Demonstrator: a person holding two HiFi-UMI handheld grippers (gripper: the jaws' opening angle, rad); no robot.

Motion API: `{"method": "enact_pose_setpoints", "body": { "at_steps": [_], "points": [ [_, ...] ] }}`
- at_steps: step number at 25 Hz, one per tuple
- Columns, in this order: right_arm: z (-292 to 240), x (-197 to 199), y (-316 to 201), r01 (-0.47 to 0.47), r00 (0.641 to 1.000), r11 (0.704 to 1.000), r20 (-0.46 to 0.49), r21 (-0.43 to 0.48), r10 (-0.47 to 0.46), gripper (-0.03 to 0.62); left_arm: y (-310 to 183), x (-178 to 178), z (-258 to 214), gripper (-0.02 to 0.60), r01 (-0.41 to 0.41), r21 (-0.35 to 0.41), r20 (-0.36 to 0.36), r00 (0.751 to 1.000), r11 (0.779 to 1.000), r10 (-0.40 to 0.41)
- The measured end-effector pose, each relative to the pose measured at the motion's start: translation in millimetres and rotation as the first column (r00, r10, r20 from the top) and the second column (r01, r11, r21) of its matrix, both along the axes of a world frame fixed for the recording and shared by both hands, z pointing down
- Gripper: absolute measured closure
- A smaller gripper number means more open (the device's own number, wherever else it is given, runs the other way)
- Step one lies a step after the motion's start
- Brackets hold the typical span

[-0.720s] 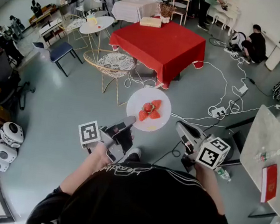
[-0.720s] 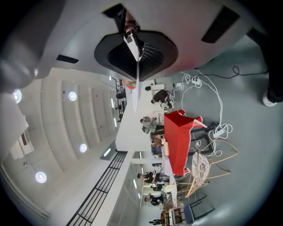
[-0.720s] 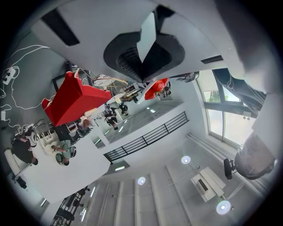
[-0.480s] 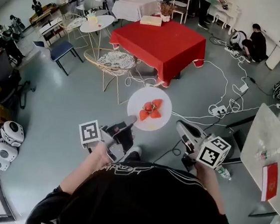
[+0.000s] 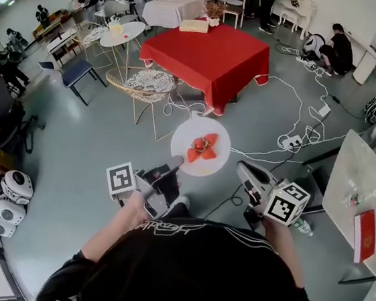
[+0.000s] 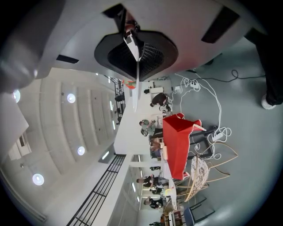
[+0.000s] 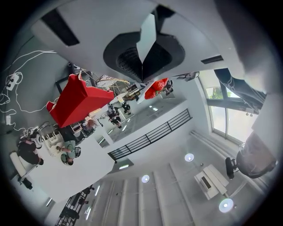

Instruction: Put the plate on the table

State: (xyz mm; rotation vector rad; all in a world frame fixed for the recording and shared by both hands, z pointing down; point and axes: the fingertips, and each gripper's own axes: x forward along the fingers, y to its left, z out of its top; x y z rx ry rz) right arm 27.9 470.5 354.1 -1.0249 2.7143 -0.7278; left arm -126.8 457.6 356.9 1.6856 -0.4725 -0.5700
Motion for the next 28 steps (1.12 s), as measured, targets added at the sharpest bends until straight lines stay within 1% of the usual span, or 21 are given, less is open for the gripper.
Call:
{"method": "enact_pose_setpoints", "body": {
  "at_steps": [4,7,16,22,25,28],
  "points": [
    [17.2,17.5,1.7,-0.011,1.000,1.000,0.013,-0.028,0.011,0.586,1.0,16.7,12.6,0.563,-0.008,-0.010,0.004,1.000,1.000,0.008],
    [22.6,22.1,-2.8,-0.016,1.000,0.999,0.024,-0.036,0.017,0.586,-4.3,21.4,18.2,0.563,-0.013,-0.018,0.001,1.000,1.000,0.013],
    [40.4,34.7,-36.9,-0.048,0.998,0.997,0.028,-0.061,0.050,0.586,-45.3,27.4,36.2,0.563,-0.024,-0.041,-0.021,1.000,0.999,0.023],
    [49.5,35.5,-86.6,-0.057,0.998,0.996,0.023,-0.070,0.059,0.586,-93.6,27.2,47.8,0.563,-0.029,-0.060,-0.016,0.999,0.998,0.028],
    [54.2,29.6,-119.9,-0.063,0.997,0.994,0.031,-0.087,0.066,0.586,-126.4,22.2,53.1,0.563,-0.036,-0.075,-0.017,0.999,0.997,0.035],
    [59.4,23.7,-157.7,-0.066,0.997,0.992,0.025,-0.108,0.069,0.586,-169.2,16.6,57.7,0.563,-0.036,-0.083,-0.023,0.999,0.996,0.034]
  ]
}}
